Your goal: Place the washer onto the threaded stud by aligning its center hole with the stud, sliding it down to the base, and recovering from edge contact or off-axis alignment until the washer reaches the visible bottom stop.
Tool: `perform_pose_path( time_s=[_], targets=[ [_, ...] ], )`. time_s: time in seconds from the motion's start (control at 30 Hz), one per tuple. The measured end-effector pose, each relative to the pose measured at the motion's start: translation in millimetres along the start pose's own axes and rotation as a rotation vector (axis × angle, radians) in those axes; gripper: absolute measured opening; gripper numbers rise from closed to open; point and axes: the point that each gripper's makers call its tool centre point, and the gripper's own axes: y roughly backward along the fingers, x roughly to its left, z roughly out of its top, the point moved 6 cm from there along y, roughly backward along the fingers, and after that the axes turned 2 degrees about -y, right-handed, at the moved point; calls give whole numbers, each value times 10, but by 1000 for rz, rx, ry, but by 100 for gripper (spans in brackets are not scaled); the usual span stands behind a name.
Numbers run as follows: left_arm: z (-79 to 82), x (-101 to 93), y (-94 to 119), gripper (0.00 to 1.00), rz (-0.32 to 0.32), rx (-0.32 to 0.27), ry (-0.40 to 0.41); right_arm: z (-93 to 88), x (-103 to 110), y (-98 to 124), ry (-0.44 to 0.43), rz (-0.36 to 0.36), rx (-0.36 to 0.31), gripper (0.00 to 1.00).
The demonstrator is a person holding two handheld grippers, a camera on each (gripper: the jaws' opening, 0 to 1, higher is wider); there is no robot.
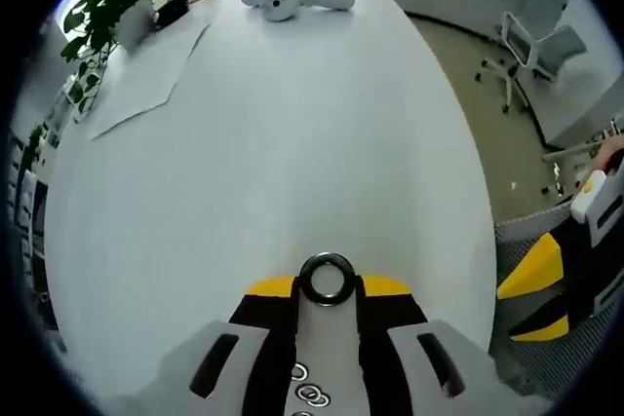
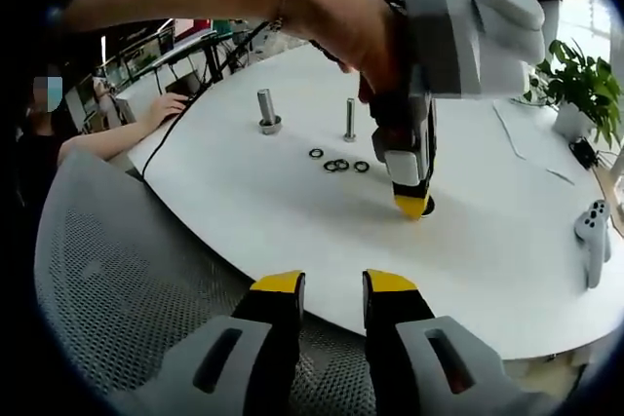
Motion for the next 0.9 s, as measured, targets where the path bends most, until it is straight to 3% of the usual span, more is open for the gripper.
perform_pose_path(
  time_s=[0.3, 0.43, 0.7, 0.9],
  targets=[
    [-3, 0, 15, 20, 8, -6, -9, 3, 1, 1, 1, 1, -3, 26],
    [-11, 5, 37, 19, 58, -33, -52, 6, 3, 1, 2, 2, -4, 26],
    [-111, 66, 195, 19, 76, -68, 13, 11, 4, 1, 4, 3, -9, 26],
    [-290, 76, 372, 19, 100, -86, 68, 17, 9, 2, 4, 8, -16, 26]
  ],
)
